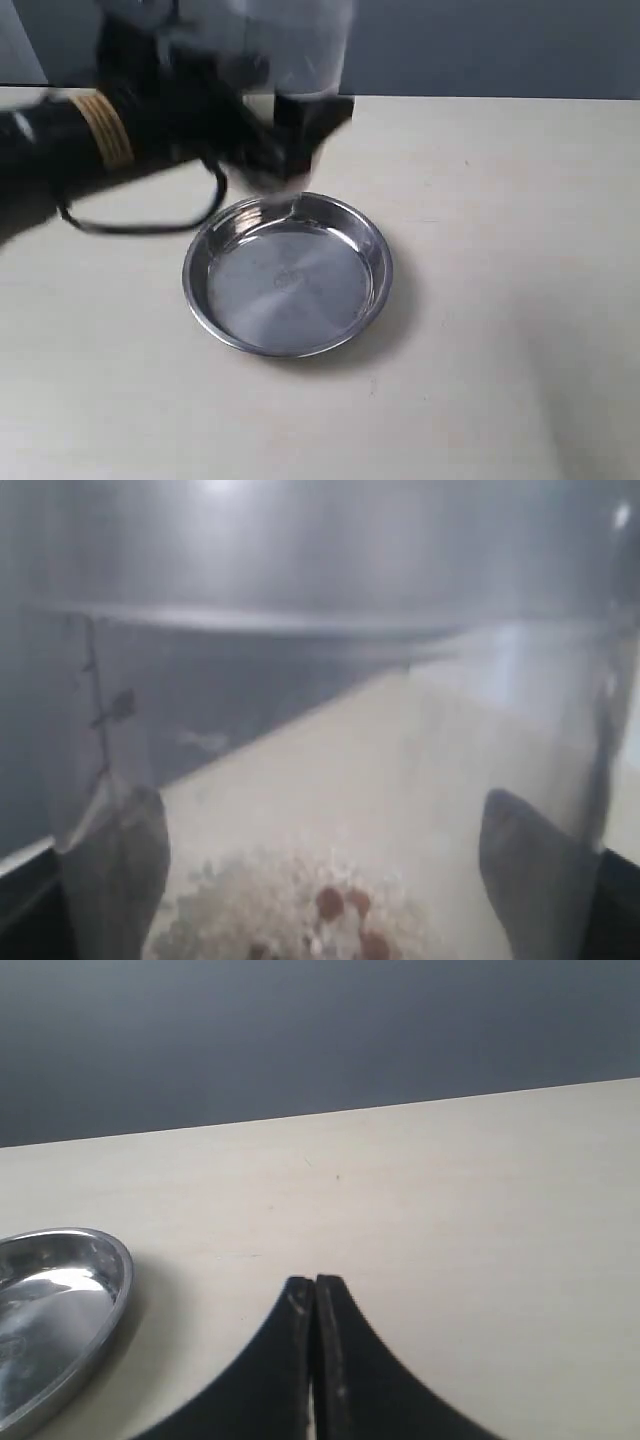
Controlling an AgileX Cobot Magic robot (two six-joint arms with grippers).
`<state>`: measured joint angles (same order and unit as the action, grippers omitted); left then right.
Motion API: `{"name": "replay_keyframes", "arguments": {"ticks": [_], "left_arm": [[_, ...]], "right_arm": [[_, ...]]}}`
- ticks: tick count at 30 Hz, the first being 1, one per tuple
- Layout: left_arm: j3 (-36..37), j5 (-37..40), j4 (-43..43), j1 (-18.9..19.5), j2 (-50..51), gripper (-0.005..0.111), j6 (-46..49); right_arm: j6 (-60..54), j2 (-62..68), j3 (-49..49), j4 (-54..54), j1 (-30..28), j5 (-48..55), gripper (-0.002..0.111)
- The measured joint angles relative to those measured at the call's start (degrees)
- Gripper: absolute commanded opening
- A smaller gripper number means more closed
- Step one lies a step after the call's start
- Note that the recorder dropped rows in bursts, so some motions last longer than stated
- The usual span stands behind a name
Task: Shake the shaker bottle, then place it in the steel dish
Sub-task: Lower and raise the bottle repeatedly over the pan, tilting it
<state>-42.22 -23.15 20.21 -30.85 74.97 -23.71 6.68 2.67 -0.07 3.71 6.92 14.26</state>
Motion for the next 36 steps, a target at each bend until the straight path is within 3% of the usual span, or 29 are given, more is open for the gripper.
{"name": "replay_keyframes", "arguments": {"ticks": [2,7,13,16,20,25,30,32,36], "left_arm": [[0.33,-0.41,-0.45,0.0,-0.31,0.0,0.22],[8.84,2.27,-2.3,0.0,7.82,0.0,0.22],[-0.43,0.95,-2.39,0.0,0.11,0.0,0.33],[5.11,-2.26,-3.43,0.0,5.12,0.0,0.33],[11.23,-0.42,-1.11,0.1,12.83,0.0,-3.46],[5.24,-6.09,3.13,0.19,3.05,0.0,-6.88],[9.44,-4.06,-3.83,1.98,6.31,0.0,0.42],[13.18,-2.95,-8.59,2.76,10.31,0.0,-1.49],[14.39,-2.66,4.28,-0.26,11.22,0.0,-6.7]], "right_arm": [[0.0,0.0,0.0,0.0,0.0,0.0,-0.001],[0.0,0.0,0.0,0.0,0.0,0.0,-0.001],[0.0,0.0,0.0,0.0,0.0,0.0,-0.001],[0.0,0.0,0.0,0.0,0.0,0.0,-0.001],[0.0,0.0,0.0,0.0,0.0,0.0,-0.001],[0.0,0.0,0.0,0.0,0.0,0.0,-0.001],[0.0,0.0,0.0,0.0,0.0,0.0,-0.001],[0.0,0.0,0.0,0.0,0.0,0.0,-0.001],[0.0,0.0,0.0,0.0,0.0,0.1,-0.001]]}}
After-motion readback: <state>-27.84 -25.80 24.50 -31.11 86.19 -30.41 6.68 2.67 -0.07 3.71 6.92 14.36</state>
